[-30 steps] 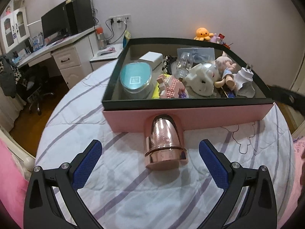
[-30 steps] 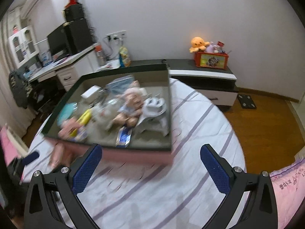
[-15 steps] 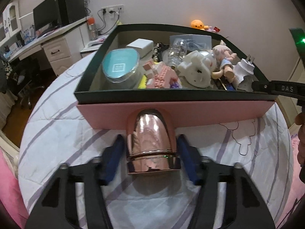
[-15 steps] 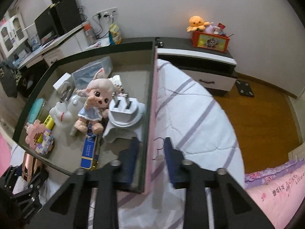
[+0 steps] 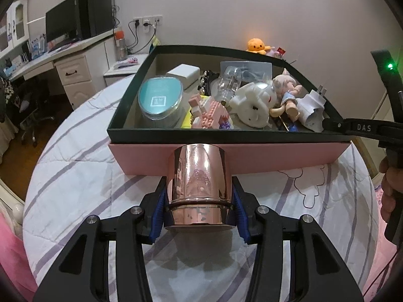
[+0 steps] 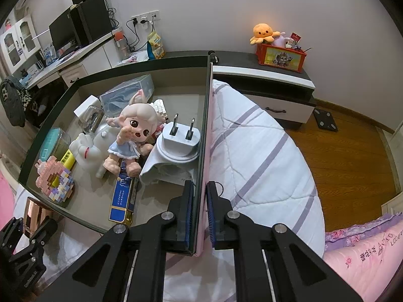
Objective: Organize rigid objects
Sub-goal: 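Grasp the copper cup with the left tool and lift it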
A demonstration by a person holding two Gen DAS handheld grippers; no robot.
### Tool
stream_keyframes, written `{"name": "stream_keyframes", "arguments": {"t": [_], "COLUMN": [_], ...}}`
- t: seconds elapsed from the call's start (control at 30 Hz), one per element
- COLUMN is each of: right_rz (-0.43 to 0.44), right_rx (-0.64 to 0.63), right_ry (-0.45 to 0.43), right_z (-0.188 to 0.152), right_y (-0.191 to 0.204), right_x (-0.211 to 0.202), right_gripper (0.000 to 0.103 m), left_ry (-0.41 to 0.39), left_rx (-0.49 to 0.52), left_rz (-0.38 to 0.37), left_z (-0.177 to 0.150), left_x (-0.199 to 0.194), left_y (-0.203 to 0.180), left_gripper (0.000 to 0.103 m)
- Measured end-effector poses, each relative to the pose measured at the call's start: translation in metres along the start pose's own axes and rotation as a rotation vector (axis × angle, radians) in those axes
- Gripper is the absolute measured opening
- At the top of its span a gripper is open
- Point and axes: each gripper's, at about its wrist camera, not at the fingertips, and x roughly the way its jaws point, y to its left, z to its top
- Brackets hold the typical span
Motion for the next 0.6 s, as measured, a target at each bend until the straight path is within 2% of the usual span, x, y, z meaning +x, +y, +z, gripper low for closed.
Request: {"name": "stream_keyframes", "arguments": {"t": [0.33,0.6], "right_rz": [0.003,0.003], "right_rx": [0.002,0.003], "right_ry": [-0.001,-0.002], "right_z": [0.000,0.000], "right_y": [-0.001,-0.001], "right_x": [0.000,0.000], "right_gripper": [0.010,0.010], "left_ry": [-0.056,-0.138], "left_rx": [0.015,0.023], "left_rz": [0.007,-0.010], "left_z": [0.006,0.041], "left_x": [-0.030,-0.060], "left_y": [0.001,0.000], "left_gripper": [0.047,0.047]}}
